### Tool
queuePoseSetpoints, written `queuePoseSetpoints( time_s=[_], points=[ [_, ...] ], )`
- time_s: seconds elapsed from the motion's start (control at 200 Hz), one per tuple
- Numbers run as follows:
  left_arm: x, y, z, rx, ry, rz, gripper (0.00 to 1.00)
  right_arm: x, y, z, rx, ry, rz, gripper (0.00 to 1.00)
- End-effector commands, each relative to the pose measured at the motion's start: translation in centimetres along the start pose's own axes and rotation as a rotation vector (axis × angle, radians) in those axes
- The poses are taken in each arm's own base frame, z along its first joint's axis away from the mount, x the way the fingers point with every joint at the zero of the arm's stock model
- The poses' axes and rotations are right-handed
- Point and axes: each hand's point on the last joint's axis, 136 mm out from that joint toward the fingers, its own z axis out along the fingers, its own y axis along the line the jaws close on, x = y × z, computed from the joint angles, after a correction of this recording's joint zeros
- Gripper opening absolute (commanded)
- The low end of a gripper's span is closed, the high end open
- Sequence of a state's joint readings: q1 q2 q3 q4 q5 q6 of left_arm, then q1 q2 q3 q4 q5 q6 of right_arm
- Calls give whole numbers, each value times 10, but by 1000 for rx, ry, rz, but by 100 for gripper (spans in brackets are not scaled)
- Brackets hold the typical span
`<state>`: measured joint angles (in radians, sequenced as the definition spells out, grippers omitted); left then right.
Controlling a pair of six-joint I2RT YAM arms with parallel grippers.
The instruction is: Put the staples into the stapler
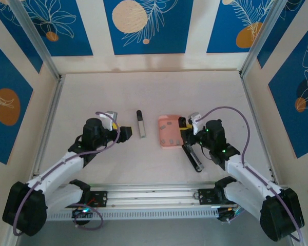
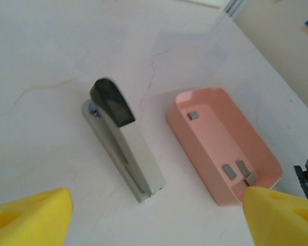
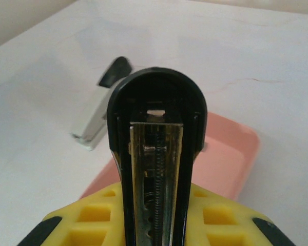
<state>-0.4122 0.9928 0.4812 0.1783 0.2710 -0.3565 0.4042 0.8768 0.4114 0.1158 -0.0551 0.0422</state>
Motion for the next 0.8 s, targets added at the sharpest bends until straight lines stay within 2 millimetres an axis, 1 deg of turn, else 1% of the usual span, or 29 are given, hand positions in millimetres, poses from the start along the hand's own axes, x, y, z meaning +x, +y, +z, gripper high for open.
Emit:
queuePoseSetpoints(
  time_s=[0.0,0.08,0.13,0.305,0.39,0.485,0.595,0.795],
  points=[
    [-18,-20,-9,101,-88,161,84,-25,29,-8,-119,-112,-129,10],
    [-20,-31,-12,152,-99,220,83,-24,44,-11,-181,-121,-164,10],
    [-20,-39,-13,195,-106,255,80,-22,53,-13,-222,-124,-187,10],
    [-21,-73,-21,403,-156,334,67,-16,86,-17,-338,-140,-291,10],
    [-22,-85,-25,482,-179,371,63,-13,101,-19,-395,-145,-337,9],
    [-20,-92,-28,524,-197,396,63,-10,113,-18,-444,-139,-360,9],
    [-15,-103,-33,585,-219,460,65,-9,126,-14,-500,-133,-374,9],
    [3,-128,-42,722,-205,555,68,-7,152,-2,-606,-140,-355,9]
  ],
)
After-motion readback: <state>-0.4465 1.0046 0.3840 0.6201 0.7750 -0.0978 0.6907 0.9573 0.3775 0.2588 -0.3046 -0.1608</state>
